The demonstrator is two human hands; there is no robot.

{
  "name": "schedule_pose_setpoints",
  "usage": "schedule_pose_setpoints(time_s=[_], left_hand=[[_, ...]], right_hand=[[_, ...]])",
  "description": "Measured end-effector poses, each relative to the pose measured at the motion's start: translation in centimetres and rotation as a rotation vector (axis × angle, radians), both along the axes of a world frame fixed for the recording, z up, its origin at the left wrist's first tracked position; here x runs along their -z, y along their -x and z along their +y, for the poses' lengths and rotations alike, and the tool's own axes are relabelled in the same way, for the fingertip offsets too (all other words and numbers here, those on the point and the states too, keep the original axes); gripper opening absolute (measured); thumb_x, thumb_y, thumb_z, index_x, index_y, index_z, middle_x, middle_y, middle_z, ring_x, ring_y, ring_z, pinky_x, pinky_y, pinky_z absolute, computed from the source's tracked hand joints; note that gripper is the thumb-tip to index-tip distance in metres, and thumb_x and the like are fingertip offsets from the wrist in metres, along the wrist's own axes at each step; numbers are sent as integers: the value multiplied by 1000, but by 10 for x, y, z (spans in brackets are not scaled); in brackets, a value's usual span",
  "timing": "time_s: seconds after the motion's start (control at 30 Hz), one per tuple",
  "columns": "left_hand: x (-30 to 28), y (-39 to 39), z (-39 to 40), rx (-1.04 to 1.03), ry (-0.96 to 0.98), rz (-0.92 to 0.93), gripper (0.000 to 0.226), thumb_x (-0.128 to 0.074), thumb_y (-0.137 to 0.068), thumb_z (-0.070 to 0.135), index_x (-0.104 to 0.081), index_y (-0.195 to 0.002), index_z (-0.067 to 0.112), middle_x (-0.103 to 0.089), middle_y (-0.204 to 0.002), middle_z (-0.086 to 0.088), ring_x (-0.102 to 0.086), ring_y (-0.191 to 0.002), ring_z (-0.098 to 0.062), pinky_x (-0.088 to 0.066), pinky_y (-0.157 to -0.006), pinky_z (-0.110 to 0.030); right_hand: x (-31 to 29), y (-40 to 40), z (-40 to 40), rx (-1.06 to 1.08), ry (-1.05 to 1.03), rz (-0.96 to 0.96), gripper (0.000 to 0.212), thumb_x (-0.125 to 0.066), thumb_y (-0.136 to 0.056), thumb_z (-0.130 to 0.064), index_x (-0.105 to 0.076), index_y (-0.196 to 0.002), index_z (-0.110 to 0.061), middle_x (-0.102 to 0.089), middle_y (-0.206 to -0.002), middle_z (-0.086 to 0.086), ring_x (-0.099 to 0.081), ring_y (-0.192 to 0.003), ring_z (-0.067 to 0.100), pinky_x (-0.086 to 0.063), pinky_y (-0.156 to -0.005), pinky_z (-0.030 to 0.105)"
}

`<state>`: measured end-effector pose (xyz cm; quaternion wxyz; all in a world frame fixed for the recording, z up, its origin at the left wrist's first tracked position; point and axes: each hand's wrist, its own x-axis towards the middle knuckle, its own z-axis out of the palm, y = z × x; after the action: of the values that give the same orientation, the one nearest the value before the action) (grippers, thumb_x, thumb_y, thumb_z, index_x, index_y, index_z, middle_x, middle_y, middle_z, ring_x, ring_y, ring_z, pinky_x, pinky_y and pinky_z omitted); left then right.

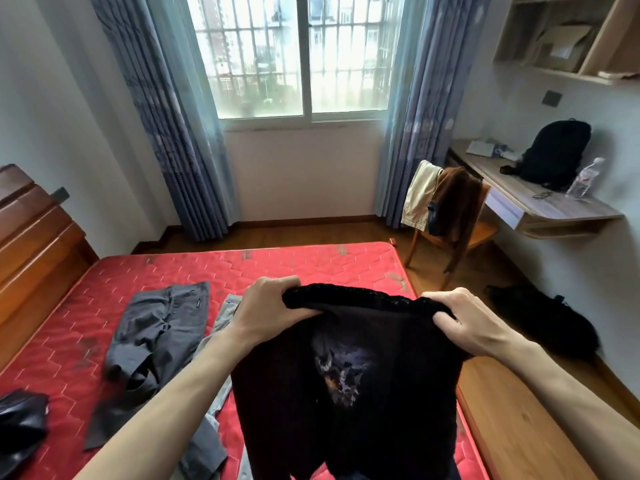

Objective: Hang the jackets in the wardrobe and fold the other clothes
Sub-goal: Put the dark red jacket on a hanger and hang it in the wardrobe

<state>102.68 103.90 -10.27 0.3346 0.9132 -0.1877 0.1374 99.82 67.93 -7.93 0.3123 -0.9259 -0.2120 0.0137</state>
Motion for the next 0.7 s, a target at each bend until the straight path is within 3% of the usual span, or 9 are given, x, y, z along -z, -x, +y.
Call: schedule_pose_setpoints(time_s=[0.07, 0.17, 0.27, 0.37, 0.43, 0.53, 0.6, 0.7], left_hand=[[0, -2, 0, 85, -29, -61, 51, -81, -74, 68, -47, -63, 31, -50, -53, 13, -43, -48, -6, -39, -50, -27], [3, -1, -7, 162, -57, -135, 63, -71, -79, 78, -50, -63, 20, -51, -52, 8, -46, -48, -13, -38, -50, -23], [6, 0, -15, 209, -18, -162, 64, -64, -86, 77, -47, -61, 21, -49, -51, 8, -45, -45, -13, -41, -49, -25], [5, 2, -24, 246, 36, -166, 58, -65, -90, 69, -43, -60, 25, -44, -49, 9, -36, -46, -10, -38, -50, -23], [3, 6, -30, 276, 60, -162, 55, -66, -91, 66, -43, -61, 26, -42, -49, 10, -34, -47, -7, -36, -51, -22], [1, 11, -41, 348, 114, -155, 51, -67, -91, 63, -45, -60, 30, -45, -49, 15, -41, -45, -7, -35, -49, -19], [4, 12, -49, 398, 155, -148, 43, -67, -91, 62, -50, -62, 35, -52, -52, 16, -50, -46, -7, -40, -49, -20], [7, 15, -66, 434, 167, -135, 51, -65, -91, 66, -55, -65, 24, -55, -53, 9, -54, -48, -12, -49, -51, -33]], right_hand=[[-5, 8, -4, 11, 0, 29, 22, -42, -83, -20, -58, -72, -29, -62, -66, -6, -60, -61, 18, -50, -60, 35], [-11, 20, -10, 52, -10, 35, 27, -40, -82, -28, -66, -81, -21, -68, -72, -2, -64, -64, 21, -53, -63, 42], [-14, 40, -12, 127, -22, 53, 32, -41, -80, -31, -66, -82, -12, -68, -75, 5, -65, -68, 27, -54, -68, 51], [-15, 70, -9, 220, -15, 15, 53, -44, -79, -42, -69, -96, 2, -73, -93, 17, -68, -90, 38, -54, -82, 58], [-17, 92, -3, 273, -20, 41, 55, -52, -86, -56, -71, -94, -5, -75, -91, 10, -70, -87, 32, -57, -80, 53], [-17, 123, 5, 432, 11, 24, 86, -55, -78, -87, -74, -107, -9, -77, -104, 7, -70, -101, 24, -58, -89, 44], [-14, 140, 8, 499, -4, 7, 81, -57, -77, -87, -76, -107, -15, -78, -101, 0, -72, -95, 19, -60, -86, 45], [-11, 166, 8, 615, -18, -53, 58, -57, -84, -81, -78, -101, -29, -77, -85, -14, -73, -71, 9, -60, -67, 38]])
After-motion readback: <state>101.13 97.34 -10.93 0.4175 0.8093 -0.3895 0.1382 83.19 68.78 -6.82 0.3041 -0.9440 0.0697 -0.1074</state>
